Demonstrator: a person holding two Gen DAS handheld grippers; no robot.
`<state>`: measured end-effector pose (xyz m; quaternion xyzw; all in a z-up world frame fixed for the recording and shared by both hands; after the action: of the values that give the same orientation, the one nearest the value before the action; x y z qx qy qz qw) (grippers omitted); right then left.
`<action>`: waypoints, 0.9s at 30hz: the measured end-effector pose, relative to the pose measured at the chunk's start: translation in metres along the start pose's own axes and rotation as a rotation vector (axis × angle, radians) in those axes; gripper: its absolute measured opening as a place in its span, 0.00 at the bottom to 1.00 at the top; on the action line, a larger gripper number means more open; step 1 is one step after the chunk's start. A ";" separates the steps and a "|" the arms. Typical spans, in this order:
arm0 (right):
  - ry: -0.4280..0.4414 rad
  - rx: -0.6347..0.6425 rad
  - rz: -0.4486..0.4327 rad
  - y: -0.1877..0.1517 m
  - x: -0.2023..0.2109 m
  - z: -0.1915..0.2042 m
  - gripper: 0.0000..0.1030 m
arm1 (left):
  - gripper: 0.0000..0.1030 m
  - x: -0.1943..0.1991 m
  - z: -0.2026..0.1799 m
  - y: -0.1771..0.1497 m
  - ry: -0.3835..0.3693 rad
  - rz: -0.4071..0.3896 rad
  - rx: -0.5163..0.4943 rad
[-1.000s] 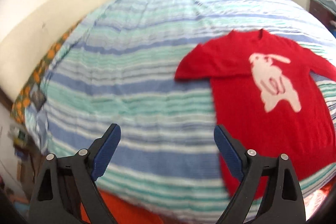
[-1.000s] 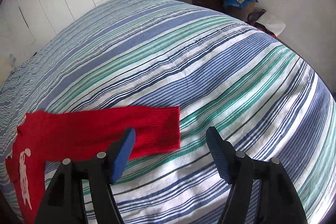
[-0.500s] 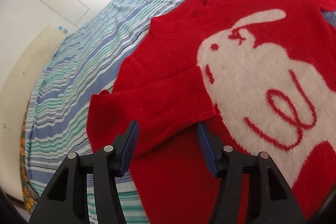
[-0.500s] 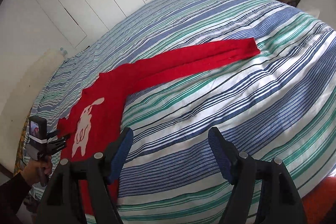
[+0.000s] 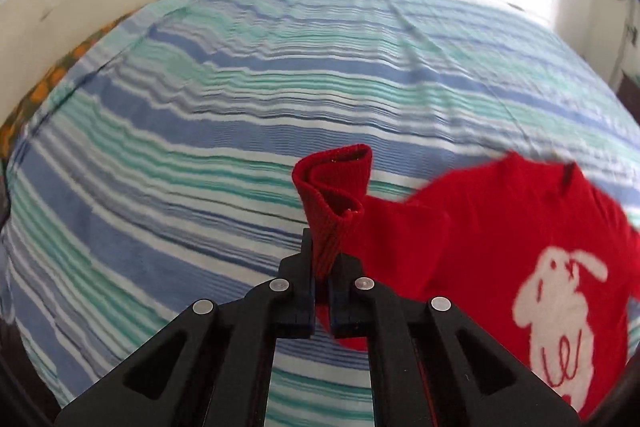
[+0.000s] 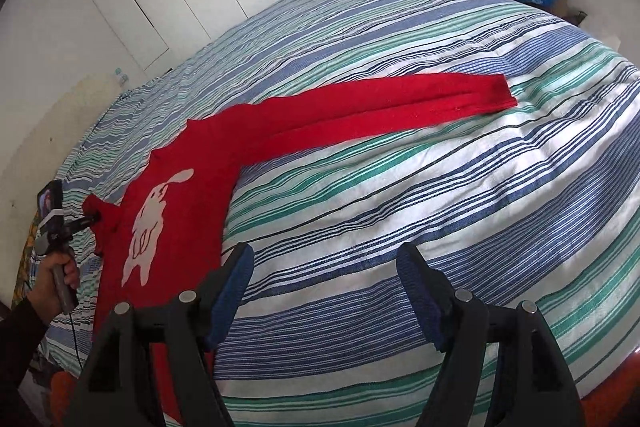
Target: Fold small clothes
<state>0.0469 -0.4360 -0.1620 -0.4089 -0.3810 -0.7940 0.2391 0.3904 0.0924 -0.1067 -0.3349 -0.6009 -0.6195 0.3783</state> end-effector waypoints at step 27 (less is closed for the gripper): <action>-0.062 0.092 0.108 -0.015 -0.040 0.020 0.71 | 0.51 -0.077 0.194 -0.056 -0.107 0.231 0.416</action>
<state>0.0679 -0.4079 -0.1942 -0.4418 -0.4017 -0.7486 0.2881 0.3712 0.2906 -0.1907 -0.3486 -0.6924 -0.4166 0.4749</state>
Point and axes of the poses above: each gripper's, at about its wrist camera, not at the fingertips, and x roughly against the way its jaws point, z to its left, y to its top, the point moved 7 cm from there along -x, roughly the way its jaws point, and after that the axes turned 11 degrees about z, right-handed, at the moved point
